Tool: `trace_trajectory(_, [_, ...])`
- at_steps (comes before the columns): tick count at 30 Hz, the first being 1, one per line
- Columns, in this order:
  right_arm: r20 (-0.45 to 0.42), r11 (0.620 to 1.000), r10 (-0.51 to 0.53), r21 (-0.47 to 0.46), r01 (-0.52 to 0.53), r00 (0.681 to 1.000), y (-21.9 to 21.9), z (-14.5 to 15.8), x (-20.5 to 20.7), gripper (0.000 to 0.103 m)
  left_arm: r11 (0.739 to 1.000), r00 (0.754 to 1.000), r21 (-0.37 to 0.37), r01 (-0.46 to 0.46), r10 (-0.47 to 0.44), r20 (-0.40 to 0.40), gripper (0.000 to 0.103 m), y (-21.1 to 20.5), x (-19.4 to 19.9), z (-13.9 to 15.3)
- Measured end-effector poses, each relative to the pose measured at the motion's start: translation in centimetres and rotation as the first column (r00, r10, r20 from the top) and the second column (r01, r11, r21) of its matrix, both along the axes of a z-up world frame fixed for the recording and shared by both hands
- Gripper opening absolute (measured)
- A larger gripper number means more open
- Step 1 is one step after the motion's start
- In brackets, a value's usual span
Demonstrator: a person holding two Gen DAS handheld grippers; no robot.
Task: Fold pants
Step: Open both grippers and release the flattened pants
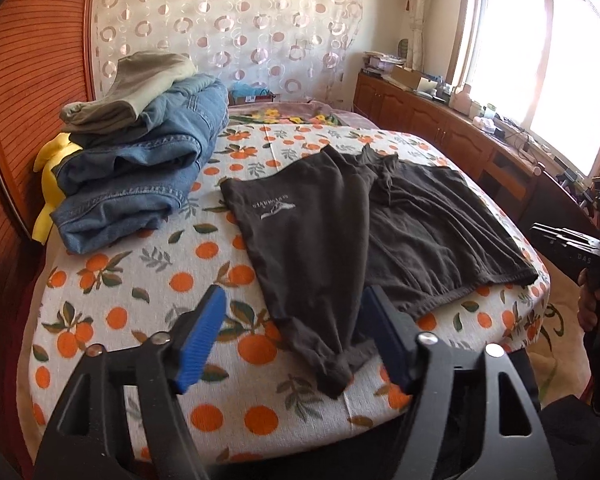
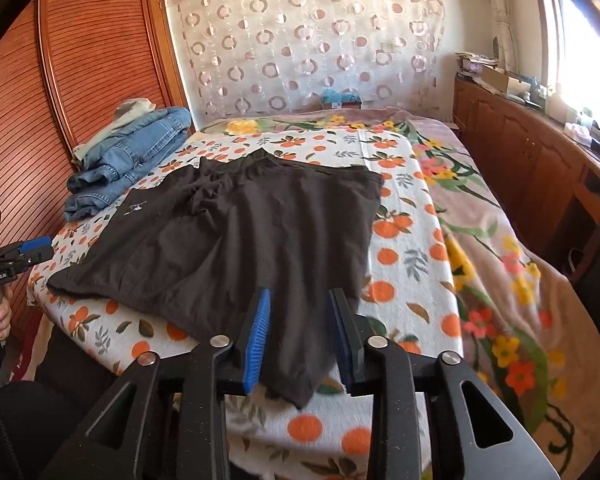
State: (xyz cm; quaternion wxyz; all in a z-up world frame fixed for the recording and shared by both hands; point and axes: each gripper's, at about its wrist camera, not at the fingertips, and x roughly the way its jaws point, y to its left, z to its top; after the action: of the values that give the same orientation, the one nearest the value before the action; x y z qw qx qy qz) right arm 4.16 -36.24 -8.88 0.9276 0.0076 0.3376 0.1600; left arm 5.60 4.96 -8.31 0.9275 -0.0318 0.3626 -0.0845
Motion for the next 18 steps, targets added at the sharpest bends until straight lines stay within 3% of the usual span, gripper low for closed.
trace_trajectory(2, [-0.001,1.0,0.004,-0.006,-0.004,1.0,0.7,-0.6,1.5,0.043,1.0,1.0,-0.001,-0.003,0.003,0.0,0.077,0.2,1.2,-0.1])
trace_trajectory(11, [-0.017,0.998,0.018,-0.053,-0.019,1.0,3.3,-2.6,7.0,0.047,1.0,0.999,0.005,-0.018,0.018,-0.032,0.077,1.7,7.3,-1.2])
trace_trajectory(18, [-0.028,0.995,0.039,-0.093,-0.041,0.999,4.5,-3.2,8.0,0.047,0.999,0.997,0.052,-0.006,0.01,-0.072,0.058,2.1,11.5,-2.1])
